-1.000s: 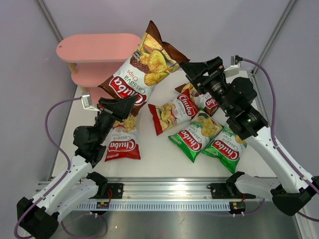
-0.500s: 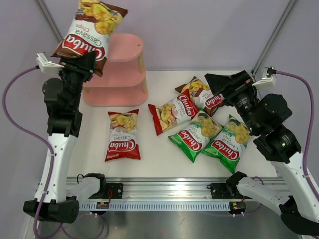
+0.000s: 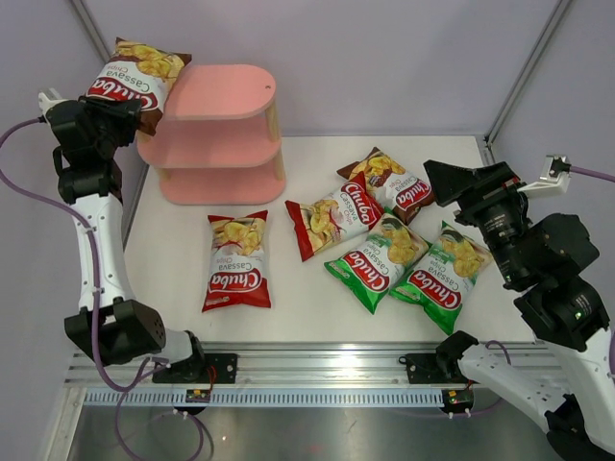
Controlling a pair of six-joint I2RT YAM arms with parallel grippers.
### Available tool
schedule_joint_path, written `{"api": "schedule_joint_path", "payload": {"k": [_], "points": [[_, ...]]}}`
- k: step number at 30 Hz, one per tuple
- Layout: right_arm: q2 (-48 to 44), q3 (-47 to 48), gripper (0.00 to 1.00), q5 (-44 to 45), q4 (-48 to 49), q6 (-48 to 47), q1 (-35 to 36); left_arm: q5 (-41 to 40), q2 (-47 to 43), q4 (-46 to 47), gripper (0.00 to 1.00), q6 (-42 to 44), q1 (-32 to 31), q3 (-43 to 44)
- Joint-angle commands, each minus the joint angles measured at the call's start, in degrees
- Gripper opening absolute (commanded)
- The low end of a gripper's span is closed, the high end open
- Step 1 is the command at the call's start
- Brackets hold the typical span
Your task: Place and organize the chips bags onto the shelf
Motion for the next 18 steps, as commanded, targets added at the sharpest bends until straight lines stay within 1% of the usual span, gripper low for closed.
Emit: {"api": "schedule_joint_path", "payload": {"k": [1,5,7,9,12,13,15,16,18], "points": [[-1.1,-1.1,0.99,3.0,-0.6,-1.2,-0.2,4.4,2.4,3.2,0.02,-2.2,0.7,5.1],[-1.8,-2.3,1.00,3.3,-0.1,-1.0,-0.2,2.6,4.6,3.8,0.02,-5.9,0.7,5.7],[-1.9,-2.5,0.99,3.3,-0.1,-0.9,-0.2,1.7,5.9,3.5,0.04,-7.2,0.6,6.2],[-2.0,-2.8,0.99,3.4,0.0,-0.8,-0.2,1.2,7.3,2.6,0.04,-7.3,0.7,8.6],[-2.1,-3.6,1.00,3.4,0.6,-0.6,-0.2,-0.7,8.4,0.4,0.11,-7.0,0.1,9.7],[-2.2,-4.1,0.99,3.3,0.7,-0.4,-0.2,-1.2,8.6,0.4,0.15,-6.9,-0.1,9.7],[-1.9,-4.5,0.99,3.2,1.1,-0.2,-0.2,-1.6,9.4,0.6,0.19,-6.9,-0.4,10.0],[-1.9,-4.8,0.99,3.0,1.2,0.0,-0.2,-1.1,9.8,0.6,0.19,-6.7,-0.5,11.0],[-1.8,-5.1,1.00,2.9,1.3,0.1,-0.2,0.9,11.8,-0.1,0.23,-6.2,-0.7,12.3]]}}
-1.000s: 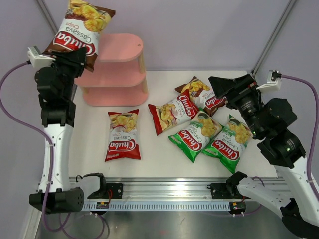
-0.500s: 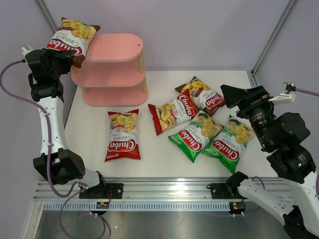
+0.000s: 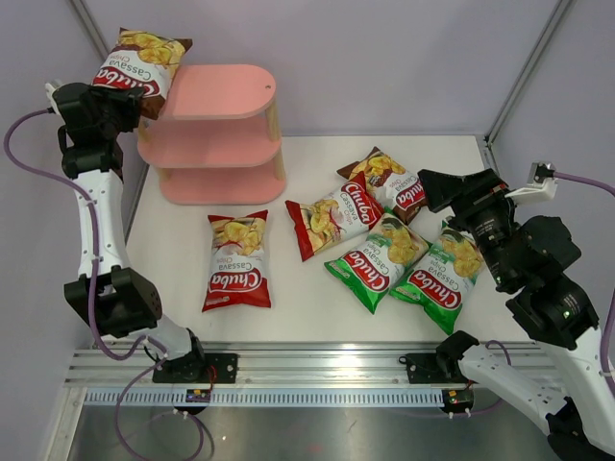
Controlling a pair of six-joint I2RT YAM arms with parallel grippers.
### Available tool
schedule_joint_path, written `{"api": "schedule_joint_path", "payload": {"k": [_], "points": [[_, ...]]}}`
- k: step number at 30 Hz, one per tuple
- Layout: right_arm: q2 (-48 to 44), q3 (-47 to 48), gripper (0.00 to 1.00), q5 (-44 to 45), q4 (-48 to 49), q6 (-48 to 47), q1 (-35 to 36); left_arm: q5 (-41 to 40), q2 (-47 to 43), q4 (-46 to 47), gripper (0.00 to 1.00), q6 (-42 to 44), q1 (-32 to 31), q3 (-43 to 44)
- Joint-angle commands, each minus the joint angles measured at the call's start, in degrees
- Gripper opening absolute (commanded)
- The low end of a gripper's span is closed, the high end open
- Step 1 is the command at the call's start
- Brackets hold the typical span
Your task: Place and organize the chips bags onto the shelf
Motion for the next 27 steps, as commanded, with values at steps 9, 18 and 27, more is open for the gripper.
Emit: {"api": "schedule_joint_path", "payload": {"k": [9,18,27], "points": [[0.8,0.1,0.99,2.1,-0.2,-0.9,-0.2,0.6,0.0,-1.2,0.73,4.5,-0.6,3.3],[6.5,3.2,0.99,-0.5,-4.6,-4.9,-0.2,-1.2,-3.6,-7.2,0.99,8.7,-0.5,3.7],[19.7,9.5,0.99,-5.5,-10.3,-10.6,-0.4,-1.0,-9.0,-8.6,0.99,11.6,0.5,-1.2]]}}
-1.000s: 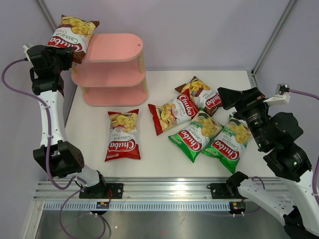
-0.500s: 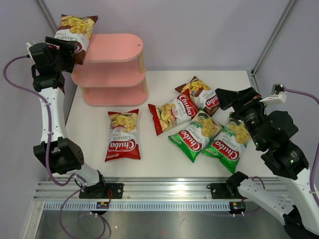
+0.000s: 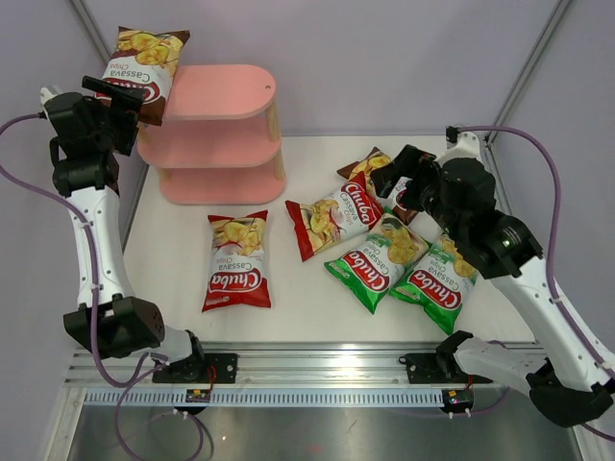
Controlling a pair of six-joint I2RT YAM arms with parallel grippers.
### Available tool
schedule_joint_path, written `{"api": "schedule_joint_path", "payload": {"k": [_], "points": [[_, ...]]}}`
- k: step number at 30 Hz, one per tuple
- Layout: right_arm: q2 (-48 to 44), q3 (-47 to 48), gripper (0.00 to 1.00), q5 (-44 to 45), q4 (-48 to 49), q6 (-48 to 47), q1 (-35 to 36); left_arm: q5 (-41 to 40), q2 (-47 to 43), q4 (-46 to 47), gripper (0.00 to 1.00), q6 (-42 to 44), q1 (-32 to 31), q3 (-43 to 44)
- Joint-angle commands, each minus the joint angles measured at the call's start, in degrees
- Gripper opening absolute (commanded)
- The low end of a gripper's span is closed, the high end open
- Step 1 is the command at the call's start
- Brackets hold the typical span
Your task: Place and organize the chips bags onto the shelf
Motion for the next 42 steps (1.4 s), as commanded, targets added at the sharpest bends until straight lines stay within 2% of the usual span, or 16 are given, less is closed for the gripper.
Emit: {"api": "schedule_joint_path", "payload": {"k": [1,3,5,9,12,15,21,22,25,30,34,42], "points": [[2.7,1.5,0.99,-1.6,-2.5,-3.5,-1.7,-0.2,-4.0,-0.2,0.99,3.4,0.5,-1.4],[4.8,1.9,1.00,-5.5,-3.0,-3.7,-4.4,-0.8,-6.1,-2.0,0.99,5.2,0.5,-1.7],[7.4,1.4,0.99,-10.6,-3.3,-3.0,-10.9,-0.8,-7.8,-2.9,0.99,6.5,0.6,-2.7],[9.0,-4.9,1.00,-10.4,0.6,-0.8,-20.4,0.7,-15.4,-3.2,0.99,11.0,0.5,-8.2],[11.6,-8.8,0.99,-19.9,3.5,-0.6,-29.5,2.0,-19.5,-3.8,0.99,14.9,-0.3,-12.7],[14.7,-13.6,0.99,-28.6,10.1,-0.8,-36.6,2.4,-23.3,-4.8,0.99,19.3,-3.4,-16.1],[25.3,-15.2,0.99,-34.2,17.5,1.7,-45.4,0.0,-24.9,-7.1,0.99,26.6,-19.2,-20.9],[27.6,-15.4,1.00,-34.9,18.4,2.4,-46.1,-0.1,-24.9,-6.9,0.99,26.8,-23.4,-23.0],[31.3,-16.1,1.00,-37.0,23.5,3.5,-47.3,-2.8,-25.1,-6.5,0.99,28.9,-30.6,-27.0],[37.9,-16.2,0.99,-40.7,30.4,3.2,-49.3,-0.2,-27.7,-2.7,0.99,29.6,-37.8,-35.1],[42.6,-17.9,0.99,-45.0,39.3,3.9,-51.4,4.7,-30.2,0.3,0.99,30.0,-40.6,-42.2],[51.7,-15.5,0.97,-50.2,43.0,5.0,-52.1,7.7,-35.3,-1.8,0.99,33.4,-41.0,-46.3]]}}
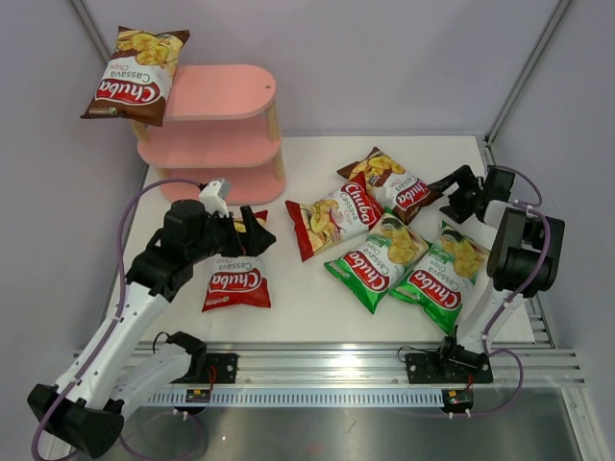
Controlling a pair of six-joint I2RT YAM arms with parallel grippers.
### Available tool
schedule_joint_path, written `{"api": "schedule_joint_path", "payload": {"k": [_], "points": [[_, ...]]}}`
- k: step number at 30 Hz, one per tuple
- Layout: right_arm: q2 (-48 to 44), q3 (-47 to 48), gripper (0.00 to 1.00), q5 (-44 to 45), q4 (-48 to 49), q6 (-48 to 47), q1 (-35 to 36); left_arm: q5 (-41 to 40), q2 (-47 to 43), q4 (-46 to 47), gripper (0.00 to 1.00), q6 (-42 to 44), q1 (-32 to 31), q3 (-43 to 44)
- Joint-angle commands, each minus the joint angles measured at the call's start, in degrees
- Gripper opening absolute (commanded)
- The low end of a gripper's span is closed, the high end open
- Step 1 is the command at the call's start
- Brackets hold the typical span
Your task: Place and organize the chips bags onto the shelf
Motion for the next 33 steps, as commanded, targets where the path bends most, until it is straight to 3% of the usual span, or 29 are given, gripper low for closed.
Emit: {"api": "schedule_joint_path", "payload": {"k": [1,8,11,12,15,17,20,26,33], "points": [[4.4,2.4,0.96,-4.8,4.9,0.8,0.1,3.1,-2.6,2.0,0.99,2.9,-0.2,-0.3],[11.1,4.4,0.89,-14.0,12.1,2.5,0.1,5.1,-3.7,1.3,0.99,4.5,-0.2,-1.1],[13.3,4.4,0.77,-17.7,17.0,6.6,0.1,5.6,-3.7,1.8,0.99,4.4,-0.2,-1.9],[14.0,3.9,0.69,-18.2,19.3,7.5,0.1,6.1,-3.6,2.0,0.99,4.3,-0.2,-2.4],[15.0,4.0,0.62,-18.3,20.6,8.2,0.1,6.9,-3.4,3.2,0.99,3.6,-0.2,-2.9],[15.5,3.8,0.52,-18.5,21.9,8.8,0.1,7.6,-3.4,3.8,0.99,3.4,-0.2,-3.2],[15.4,3.4,0.34,-19.0,24.7,10.8,0.1,7.8,-3.3,4.2,0.99,3.1,-0.2,-3.4],[12.3,2.7,0.11,-19.1,28.3,13.7,0.1,7.5,-3.6,4.9,0.99,2.1,-0.2,-3.6],[9.0,1.2,0.01,-20.9,32.7,19.0,0.1,5.3,-5.3,4.9,0.99,1.5,-0.2,-3.5]]}}
